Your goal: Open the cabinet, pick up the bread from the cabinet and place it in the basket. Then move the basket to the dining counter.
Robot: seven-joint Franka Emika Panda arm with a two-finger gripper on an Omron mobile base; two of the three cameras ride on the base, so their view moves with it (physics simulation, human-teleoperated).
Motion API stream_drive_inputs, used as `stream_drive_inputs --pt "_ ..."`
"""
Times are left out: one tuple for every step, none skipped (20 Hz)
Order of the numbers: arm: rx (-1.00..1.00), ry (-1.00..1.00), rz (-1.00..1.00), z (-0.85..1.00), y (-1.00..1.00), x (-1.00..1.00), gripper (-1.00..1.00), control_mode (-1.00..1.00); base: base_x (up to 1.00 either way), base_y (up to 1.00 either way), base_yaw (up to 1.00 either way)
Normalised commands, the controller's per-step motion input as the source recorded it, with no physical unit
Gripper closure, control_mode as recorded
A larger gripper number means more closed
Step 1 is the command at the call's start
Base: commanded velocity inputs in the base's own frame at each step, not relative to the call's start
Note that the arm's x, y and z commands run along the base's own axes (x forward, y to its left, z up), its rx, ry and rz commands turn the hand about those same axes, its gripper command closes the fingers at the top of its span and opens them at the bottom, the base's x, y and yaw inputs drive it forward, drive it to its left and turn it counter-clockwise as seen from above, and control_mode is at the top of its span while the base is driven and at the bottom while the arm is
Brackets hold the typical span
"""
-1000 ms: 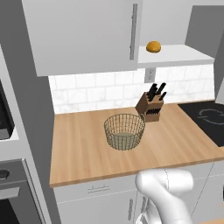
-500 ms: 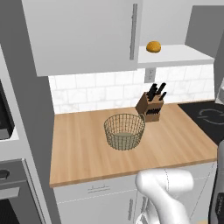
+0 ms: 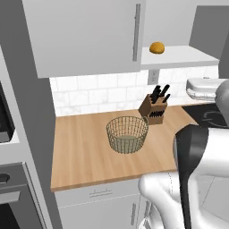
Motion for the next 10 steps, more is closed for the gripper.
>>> stream_drive_inputs --pt "0.0 0.0 -0.62 0.0 0.0 0.45 -1.0 -1.0 0.0 0.0 0.0" --pt "0.0 0.0 -0.66 0.0 0.0 0.41 -1.0 -1.0 0.0 0.0 0.0" --pt "0.0 0.0 -0.65 0.0 0.0 0.46 -1.0 -1.0 0.0 0.0 0.0" --pt "0.0 0.0 -0.63 -0.04 -0.05 0.54 -1.0 -1.0 0.0 0.0 0.0" --pt "0.0 -0.01 -0.62 -0.11 -0.16 0.58 -1.0 -1.0 0.0 0.0 0.0" --pt "0.0 -0.04 -0.59 -0.19 -0.18 0.57 -1.0 -1.0 0.0 0.0 0.0" --pt "0.0 -0.04 -0.55 -0.19 -0.26 0.6 -1.0 -1.0 0.0 0.0 0.0" --pt "0.0 -0.02 -0.51 -0.16 -0.29 0.59 -1.0 -1.0 0.0 0.0 0.0" --pt "0.0 -0.01 -0.47 -0.11 -0.22 0.61 -1.0 -1.0 0.0 0.0 0.0" --pt "0.0 -0.02 -0.43 -0.11 -0.29 0.6 -1.0 -1.0 0.0 0.0 0.0"
